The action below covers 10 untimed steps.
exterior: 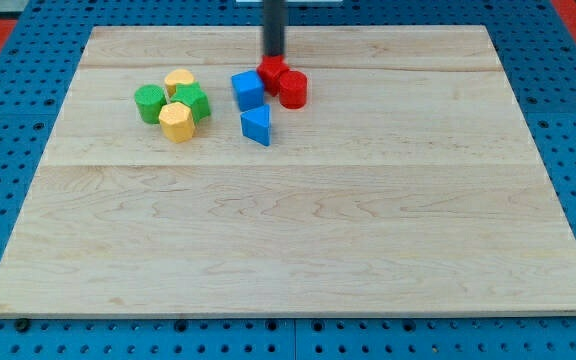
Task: Push the blue triangle and red blocks to the center
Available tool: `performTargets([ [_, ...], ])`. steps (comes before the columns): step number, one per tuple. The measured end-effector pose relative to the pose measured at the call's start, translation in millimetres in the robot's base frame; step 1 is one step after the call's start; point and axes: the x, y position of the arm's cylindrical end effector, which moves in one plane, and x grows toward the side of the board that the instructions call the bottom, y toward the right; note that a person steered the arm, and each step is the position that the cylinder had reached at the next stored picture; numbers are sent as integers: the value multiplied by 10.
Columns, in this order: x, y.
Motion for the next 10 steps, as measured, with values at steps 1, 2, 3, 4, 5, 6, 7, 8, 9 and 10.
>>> performTargets([
  [1, 322, -119],
  [2, 380, -116],
  [3, 937, -106],
  [4, 997, -107],
  [5, 914, -102],
  [6, 913, -100],
  [7, 913, -99],
  [8, 932, -99],
  [9, 1251, -249],
  [10, 1247, -295],
])
